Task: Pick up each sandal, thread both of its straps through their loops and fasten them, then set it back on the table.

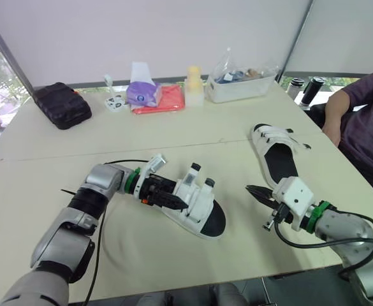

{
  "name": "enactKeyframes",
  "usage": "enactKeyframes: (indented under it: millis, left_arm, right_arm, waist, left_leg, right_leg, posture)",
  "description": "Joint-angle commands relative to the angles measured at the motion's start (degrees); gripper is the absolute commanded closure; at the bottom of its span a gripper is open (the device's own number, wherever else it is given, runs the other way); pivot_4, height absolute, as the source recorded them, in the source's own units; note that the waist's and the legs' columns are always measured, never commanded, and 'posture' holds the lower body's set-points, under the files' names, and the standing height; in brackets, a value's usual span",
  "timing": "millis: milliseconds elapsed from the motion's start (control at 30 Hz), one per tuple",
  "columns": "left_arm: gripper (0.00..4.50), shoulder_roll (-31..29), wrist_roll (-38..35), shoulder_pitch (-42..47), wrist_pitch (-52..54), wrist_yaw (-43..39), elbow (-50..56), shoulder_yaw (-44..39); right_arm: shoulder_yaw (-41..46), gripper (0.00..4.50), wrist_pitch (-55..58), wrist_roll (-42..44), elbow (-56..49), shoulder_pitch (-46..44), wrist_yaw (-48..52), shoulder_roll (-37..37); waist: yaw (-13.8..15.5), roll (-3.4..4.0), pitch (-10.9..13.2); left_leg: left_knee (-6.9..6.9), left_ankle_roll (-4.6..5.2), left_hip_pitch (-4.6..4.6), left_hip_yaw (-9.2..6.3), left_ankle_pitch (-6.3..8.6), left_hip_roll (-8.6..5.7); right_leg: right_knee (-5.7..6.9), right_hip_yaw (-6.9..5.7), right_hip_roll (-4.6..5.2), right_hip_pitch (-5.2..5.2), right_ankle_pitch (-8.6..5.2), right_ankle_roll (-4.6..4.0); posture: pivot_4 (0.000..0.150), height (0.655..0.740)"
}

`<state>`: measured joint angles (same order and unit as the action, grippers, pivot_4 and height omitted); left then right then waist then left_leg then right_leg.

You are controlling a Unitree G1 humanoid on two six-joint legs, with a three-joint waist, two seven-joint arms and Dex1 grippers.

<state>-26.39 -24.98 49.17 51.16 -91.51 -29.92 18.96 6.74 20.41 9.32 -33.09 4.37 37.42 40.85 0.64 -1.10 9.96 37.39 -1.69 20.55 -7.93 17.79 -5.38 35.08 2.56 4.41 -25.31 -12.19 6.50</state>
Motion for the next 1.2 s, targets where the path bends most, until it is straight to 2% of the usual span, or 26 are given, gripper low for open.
enactKeyframes:
  millis: [33, 67, 200, 233, 367, 433, 500, 567, 633, 767, 933, 1033, 1200]
  left_arm:
    - [1.70, 0.88, -0.15, 1.39, -0.48, -0.03, -0.61, -1.18]
    - [2.34, 1.15, 0.42, 1.44, -1.32, 0.32, -1.12, -1.04]
    - [4.15, 2.24, 0.80, 2.12, -2.25, 0.56, -3.13, -1.78]
    - [4.44, 2.85, 0.49, 2.52, -2.14, 1.08, -3.45, -2.35]
    - [4.44, 5.51, -0.59, 4.31, -3.37, 4.99, -5.03, -6.04]
    - [4.44, 7.63, -1.92, 7.36, -4.88, 9.47, -7.73, -10.81]
    - [4.44, 10.74, -4.78, 13.07, -6.73, 18.39, -13.86, -19.15]
    - [4.44, 12.63, -5.90, 16.09, -7.78, 23.57, -17.48, -23.85]
    - [4.44, 16.27, -7.21, 18.54, -11.49, 33.34, -19.93, -29.47]
    - [4.44, 24.80, -7.80, 19.80, -23.66, 54.04, -20.63, -38.01]
    - [4.44, 29.58, -8.81, 22.32, -37.53, 74.82, -27.76, -46.10]
    - [4.44, 31.59, -10.52, 23.93, -45.12, 82.54, -33.57, -50.58]
    - [4.44, 32.54, -11.91, 24.65, -51.65, 89.69, -40.04, -55.22]
  right_arm:
    - [0.61, 4.50, -0.91, -0.40, -2.72, 0.31, -1.07, -0.67]
    - [0.56, 4.50, -0.88, -0.40, -2.71, 0.40, -1.17, -0.77]
    - [0.37, 4.50, -1.55, -0.65, -1.55, 0.50, -1.13, -0.95]
    - [0.25, 4.50, -1.77, -0.66, -0.94, 0.33, -1.09, -1.06]
    - [-0.40, 4.50, -2.46, -0.84, 0.58, -0.28, -0.93, -1.37]
    - [-0.80, 4.50, -2.86, -0.95, 1.39, -0.60, -0.90, -1.69]
    - [-1.26, 4.50, -3.14, -0.66, 2.82, -1.47, -1.27, -2.78]
    - [-1.66, 4.50, -3.40, -0.73, 3.91, -2.31, -1.45, -3.58]
    - [-3.07, 4.50, -3.82, -1.41, 5.53, -4.35, -1.86, -4.80]
    - [-5.74, 4.50, -4.16, -2.58, 8.33, -8.52, -2.79, -6.95]
    - [-7.74, 4.50, -4.35, -3.04, 9.49, -10.68, -3.17, -8.04]
    - [-8.54, 4.50, -4.34, -3.37, 9.76, -11.25, -3.43, -8.45]
    - [-8.86, 4.50, -3.95, -3.63, 9.04, -10.88, -3.70, -8.82]
  waist:
    - [-0.02, 0.00, 0.00]
    - [-0.06, 0.00, 0.00]
    - [-0.02, 0.00, 0.00]
    - [0.00, 0.00, 0.00]
    - [0.09, 0.00, 0.00]
    - [0.15, -0.03, 0.02]
    - [0.18, -0.16, 0.11]
    - [0.11, -0.24, 0.18]
    - [-0.07, -0.22, 0.17]
    - [0.15, -0.22, 0.16]
    - [-0.07, -0.25, 0.18]
    - [0.17, -0.26, 0.18]
    - [0.33, -0.26, 0.18]
  left_leg:
    - [0.01, 0.00, -0.01, 0.00, 0.00, 0.00]
    - [0.01, 0.00, -0.01, -0.01, 0.00, 0.00]
    - [0.01, -0.03, -0.02, 0.00, -0.02, 0.00]
    - [0.03, -0.04, -0.01, 0.00, -0.02, 0.00]
    - [0.08, -0.01, -0.01, 0.00, -0.01, -0.02]
    - [0.10, -0.02, 0.00, -0.01, -0.01, -0.03]
    - [0.20, -0.06, 0.05, -0.03, -0.03, -0.03]
    - [0.39, -0.06, 0.17, -0.08, -0.03, -0.03]
    - [0.48, -0.08, 0.22, -0.02, -0.04, -0.03]
    - [0.51, -0.08, 0.19, 0.03, -0.04, -0.09]
    - [0.56, -0.09, 0.28, 0.06, -0.04, -0.11]
    - [0.56, -0.10, 0.29, 0.07, -0.04, -0.11]
    - [0.68, -0.08, 0.42, 0.04, -0.04, -0.29]
  right_leg:
    - [0.01, 0.00, 0.00, 0.01, 0.00, 0.00]
    - [0.01, 0.00, 0.00, 0.01, 0.00, 0.00]
    - [0.02, 0.00, -0.01, 0.00, 0.00, 0.00]
    - [0.03, 0.00, -0.01, 0.00, 0.00, 0.00]
    - [0.04, 0.00, 0.00, 0.03, 0.01, 0.00]
    - [0.04, 0.00, 0.01, 0.03, 0.01, 0.00]
    - [0.06, -0.01, 0.00, 0.02, 0.01, 0.01]
    - [0.11, -0.05, -0.01, -0.01, 0.02, 0.02]
    - [0.11, -0.03, 0.01, -0.03, 0.04, 0.05]
    - [0.11, 0.03, 0.09, -0.02, 0.08, 0.12]
    - [0.12, 0.07, 0.09, -0.12, 0.12, 0.18]
    - [0.13, 0.08, 0.08, -0.13, 0.13, 0.19]
    - [0.09, 0.07, 0.21, -0.12, 0.19, 0.30]
  posture:
    - [0.150, 0.7400]
    - [0.150, 0.7400]
    - [0.150, 0.7400]
    - [0.150, 0.7400]
    - [0.150, 0.7400]
    - [0.150, 0.7400]
    - [0.150, 0.7400]
    - [0.150, 0.7400]
    - [0.150, 0.7400]
    - [0.150, 0.7400]
    - [0.150, 0.7400]
    - [0.150, 0.7400]
    - [0.150, 0.7400]
